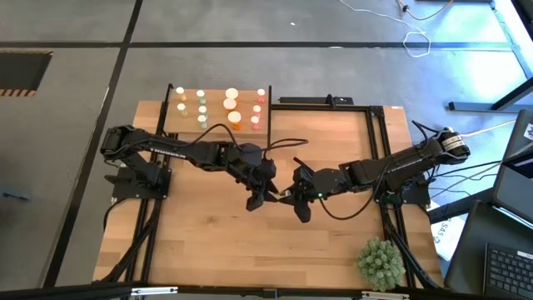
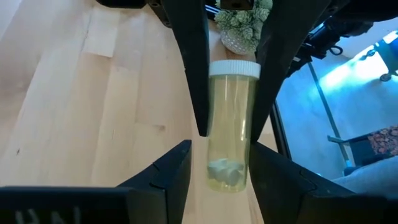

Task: Pick and place medicine bottles onto shelf by color
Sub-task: Put the yellow pill on the shelf aligned with the yellow pill on the shelf

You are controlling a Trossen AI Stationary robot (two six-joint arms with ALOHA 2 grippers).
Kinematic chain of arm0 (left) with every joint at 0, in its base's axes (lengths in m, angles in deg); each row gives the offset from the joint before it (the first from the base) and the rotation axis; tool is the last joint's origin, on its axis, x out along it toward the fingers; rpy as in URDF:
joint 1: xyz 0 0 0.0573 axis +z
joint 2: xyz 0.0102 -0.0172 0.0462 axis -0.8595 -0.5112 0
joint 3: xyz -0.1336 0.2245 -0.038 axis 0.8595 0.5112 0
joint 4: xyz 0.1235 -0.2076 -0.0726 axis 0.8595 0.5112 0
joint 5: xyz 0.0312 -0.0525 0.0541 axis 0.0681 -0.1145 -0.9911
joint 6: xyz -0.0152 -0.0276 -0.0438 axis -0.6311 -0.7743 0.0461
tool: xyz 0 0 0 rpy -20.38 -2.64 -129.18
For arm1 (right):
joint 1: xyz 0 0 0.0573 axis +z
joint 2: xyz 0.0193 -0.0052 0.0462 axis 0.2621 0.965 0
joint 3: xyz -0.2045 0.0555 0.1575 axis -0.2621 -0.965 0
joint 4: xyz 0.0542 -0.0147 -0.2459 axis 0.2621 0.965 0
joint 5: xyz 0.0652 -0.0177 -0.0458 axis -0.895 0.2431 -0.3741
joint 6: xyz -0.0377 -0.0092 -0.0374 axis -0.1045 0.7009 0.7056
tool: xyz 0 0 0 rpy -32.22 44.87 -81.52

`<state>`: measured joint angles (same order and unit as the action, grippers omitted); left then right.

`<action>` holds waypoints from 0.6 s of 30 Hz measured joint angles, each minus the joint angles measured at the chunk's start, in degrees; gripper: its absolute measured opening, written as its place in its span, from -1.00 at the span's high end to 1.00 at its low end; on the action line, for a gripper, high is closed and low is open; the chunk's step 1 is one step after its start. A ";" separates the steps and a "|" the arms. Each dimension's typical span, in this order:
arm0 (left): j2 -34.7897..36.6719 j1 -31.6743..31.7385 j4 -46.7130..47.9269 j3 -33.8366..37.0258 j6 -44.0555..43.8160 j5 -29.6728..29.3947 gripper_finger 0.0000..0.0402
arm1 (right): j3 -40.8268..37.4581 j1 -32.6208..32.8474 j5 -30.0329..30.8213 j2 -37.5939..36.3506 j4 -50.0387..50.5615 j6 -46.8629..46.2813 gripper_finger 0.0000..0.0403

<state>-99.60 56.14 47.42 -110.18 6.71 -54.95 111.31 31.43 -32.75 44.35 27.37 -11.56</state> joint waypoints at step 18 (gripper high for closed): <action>0.00 0.00 -1.26 0.00 0.00 1.27 0.25 | -0.02 0.02 -0.52 0.00 -0.02 0.46 0.44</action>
<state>-99.60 56.14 46.17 -110.18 6.71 -53.69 111.28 31.45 -33.28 44.35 27.35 -11.10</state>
